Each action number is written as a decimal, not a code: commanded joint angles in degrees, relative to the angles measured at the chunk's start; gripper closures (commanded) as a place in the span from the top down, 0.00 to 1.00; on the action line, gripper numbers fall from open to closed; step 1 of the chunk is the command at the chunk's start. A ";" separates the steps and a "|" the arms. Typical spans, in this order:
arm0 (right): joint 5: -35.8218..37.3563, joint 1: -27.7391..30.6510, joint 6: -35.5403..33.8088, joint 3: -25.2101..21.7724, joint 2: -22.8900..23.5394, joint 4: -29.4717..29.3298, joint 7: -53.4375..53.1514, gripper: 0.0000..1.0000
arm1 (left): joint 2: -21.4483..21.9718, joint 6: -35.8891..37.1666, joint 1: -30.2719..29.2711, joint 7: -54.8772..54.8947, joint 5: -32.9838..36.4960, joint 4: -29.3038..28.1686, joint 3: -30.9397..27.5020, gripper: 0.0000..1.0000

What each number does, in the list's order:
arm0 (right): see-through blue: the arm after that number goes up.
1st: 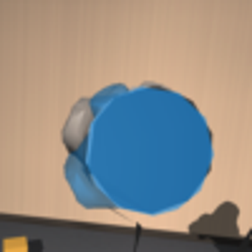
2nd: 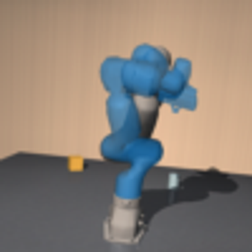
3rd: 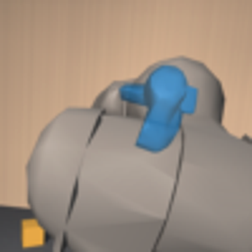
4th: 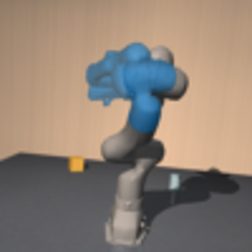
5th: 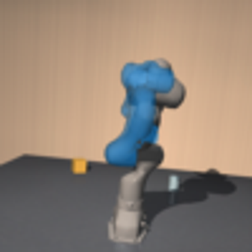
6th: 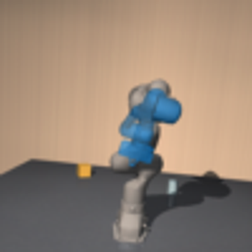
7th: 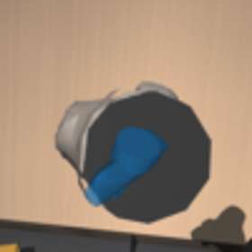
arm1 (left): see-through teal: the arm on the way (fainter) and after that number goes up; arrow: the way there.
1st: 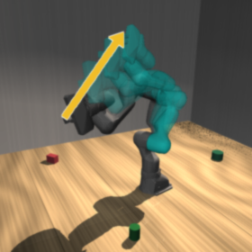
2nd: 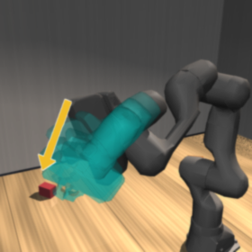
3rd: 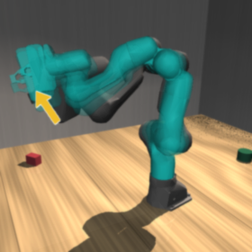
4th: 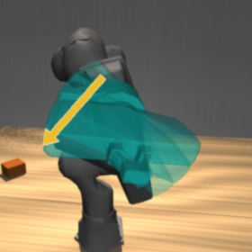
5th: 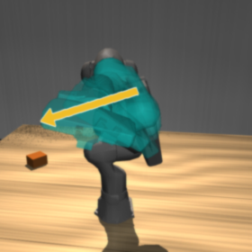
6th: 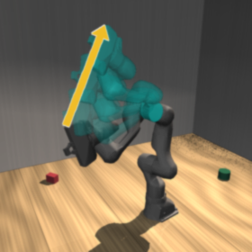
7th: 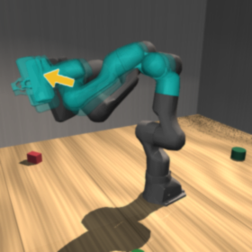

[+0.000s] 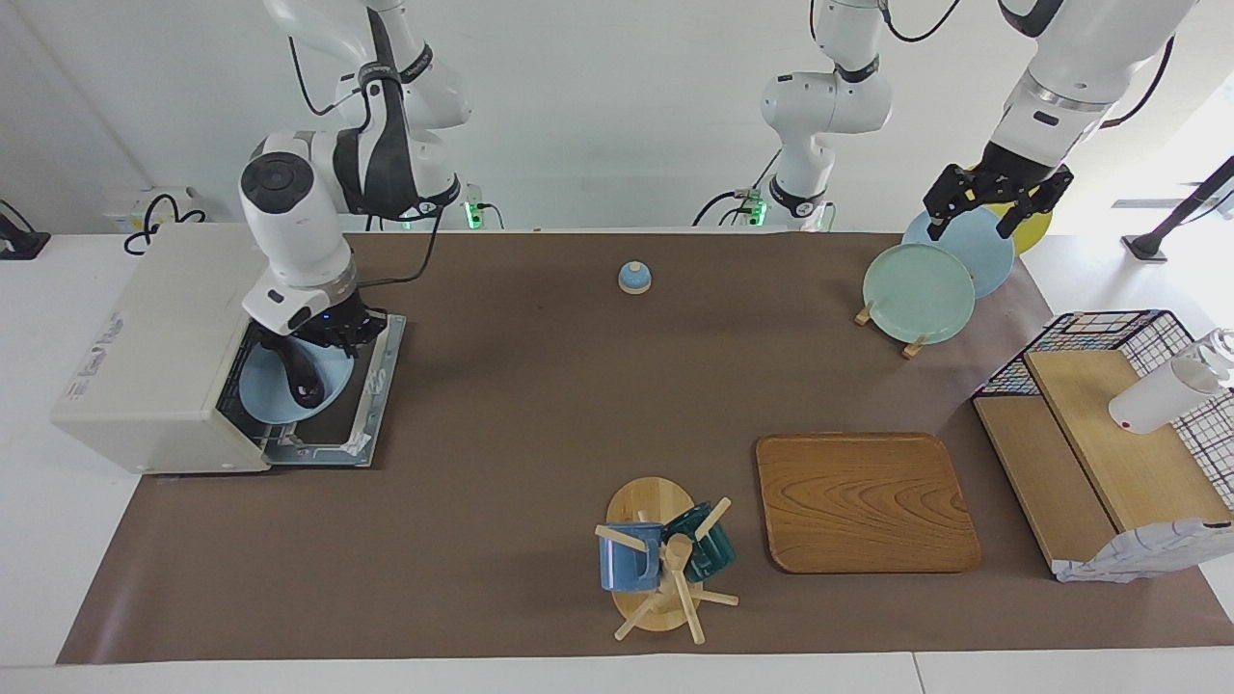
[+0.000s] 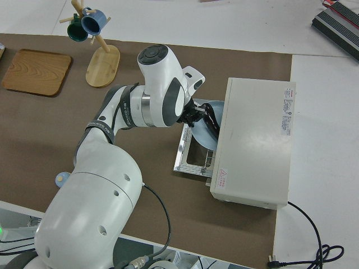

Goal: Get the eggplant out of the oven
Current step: 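Pull the blue plate with eggplant out of the oven with the right gripper, then lower the blue plate onto the table center and open the right gripper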

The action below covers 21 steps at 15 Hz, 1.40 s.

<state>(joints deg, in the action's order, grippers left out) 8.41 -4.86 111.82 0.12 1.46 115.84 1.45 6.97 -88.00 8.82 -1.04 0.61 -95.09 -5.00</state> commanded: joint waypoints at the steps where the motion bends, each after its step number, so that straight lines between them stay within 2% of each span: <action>1: 0.64 -6.02 -3.97 0.24 1.88 -4.04 -7.32 0.00 | 1.82 -0.24 0.67 0.34 0.62 -2.21 -0.19 1.00; 6: 0.38 -17.19 -5.03 0.24 2.58 -7.11 -20.42 0.00 | 2.08 -0.07 0.23 0.69 0.62 -2.29 -0.28 1.00; 10: -0.58 -26.59 -10.12 0.32 7.75 -18.17 -32.80 0.00 | 2.17 -0.07 -0.12 0.43 0.62 -2.65 -0.37 1.00; 12: -2.25 -30.45 -9.69 0.32 9.44 -20.04 -37.64 0.00 | 2.17 -0.24 -0.21 0.43 0.62 -2.65 -0.45 1.00; 14: -1.91 -34.76 -9.16 0.32 14.34 -23.88 -44.40 0.00 | 2.17 -0.33 -0.21 0.51 0.62 -2.65 -0.80 1.00; 18: -0.06 -41.45 -9.00 0.32 28.75 -35.58 -52.23 0.00 | 2.17 -0.60 -0.99 0.60 0.62 -2.65 -0.89 1.00; 21: 0.99 -41.99 -5.22 0.41 30.80 -36.04 -53.05 0.00 | 2.17 -0.77 -1.00 0.34 0.62 -2.82 -0.98 1.00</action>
<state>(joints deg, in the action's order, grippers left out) 8.45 -47.38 106.24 0.71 30.27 83.41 -51.26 7.38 -88.01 8.15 -1.04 0.61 -95.80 -5.99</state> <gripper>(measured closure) 0.974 0.000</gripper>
